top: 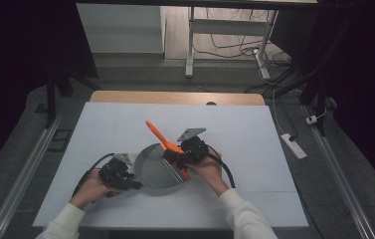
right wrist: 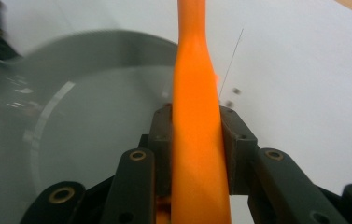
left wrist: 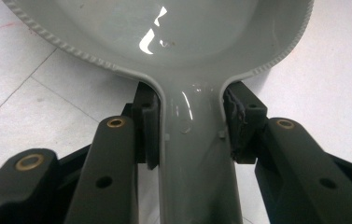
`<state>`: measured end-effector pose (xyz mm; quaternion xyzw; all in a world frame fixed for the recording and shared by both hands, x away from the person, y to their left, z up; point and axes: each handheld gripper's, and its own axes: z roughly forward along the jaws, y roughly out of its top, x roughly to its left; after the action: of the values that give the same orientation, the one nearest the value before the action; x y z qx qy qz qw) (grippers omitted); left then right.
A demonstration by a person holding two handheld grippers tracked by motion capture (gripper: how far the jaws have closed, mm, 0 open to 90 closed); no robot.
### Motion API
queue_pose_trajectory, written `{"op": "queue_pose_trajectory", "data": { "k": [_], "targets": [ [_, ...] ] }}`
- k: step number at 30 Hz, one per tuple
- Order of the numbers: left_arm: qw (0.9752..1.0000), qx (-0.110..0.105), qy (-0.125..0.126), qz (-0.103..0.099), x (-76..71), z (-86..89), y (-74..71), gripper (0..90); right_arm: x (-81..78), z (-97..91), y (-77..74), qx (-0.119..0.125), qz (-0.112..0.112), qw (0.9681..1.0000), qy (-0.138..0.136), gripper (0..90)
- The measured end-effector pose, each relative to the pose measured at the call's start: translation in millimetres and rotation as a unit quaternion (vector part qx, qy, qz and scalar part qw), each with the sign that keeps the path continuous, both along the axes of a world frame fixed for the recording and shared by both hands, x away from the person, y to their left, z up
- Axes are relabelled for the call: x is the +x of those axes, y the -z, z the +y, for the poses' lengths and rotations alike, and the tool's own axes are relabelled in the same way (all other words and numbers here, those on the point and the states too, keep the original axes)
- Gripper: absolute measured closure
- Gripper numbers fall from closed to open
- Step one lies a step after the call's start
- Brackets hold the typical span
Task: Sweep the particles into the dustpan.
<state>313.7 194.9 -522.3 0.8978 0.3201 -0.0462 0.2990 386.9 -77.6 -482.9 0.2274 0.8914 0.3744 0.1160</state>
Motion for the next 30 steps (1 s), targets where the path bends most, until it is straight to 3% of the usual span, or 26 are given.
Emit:
{"op": "queue_pose_trajectory", "data": {
  "k": [7,14,19,30],
  "targets": [
    [1.0000,-0.001,-0.002,-0.001,-0.9,-0.4,0.0,61.8,-10.2,12.7,-2.5,0.010,0.006,0.9994,-0.034,70.1],
    [1.0000,0.000,-0.002,-0.003,-1.1,-0.2,0.8,61.8,-6.5,1.8,-12.0,0.029,-0.007,0.9995,-0.012,70.2],
    [1.0000,0.003,-0.001,-0.004,-1.7,-0.6,0.4,61.8,0.1,-8.7,-14.2,0.050,0.003,0.9987,0.006,70.2],
    [1.0000,0.003,-0.005,-0.006,-3.1,-1.4,0.7,61.8,15.6,-24.5,-14.2,0.060,-0.001,0.9969,0.050,70.2]
  ]
}}
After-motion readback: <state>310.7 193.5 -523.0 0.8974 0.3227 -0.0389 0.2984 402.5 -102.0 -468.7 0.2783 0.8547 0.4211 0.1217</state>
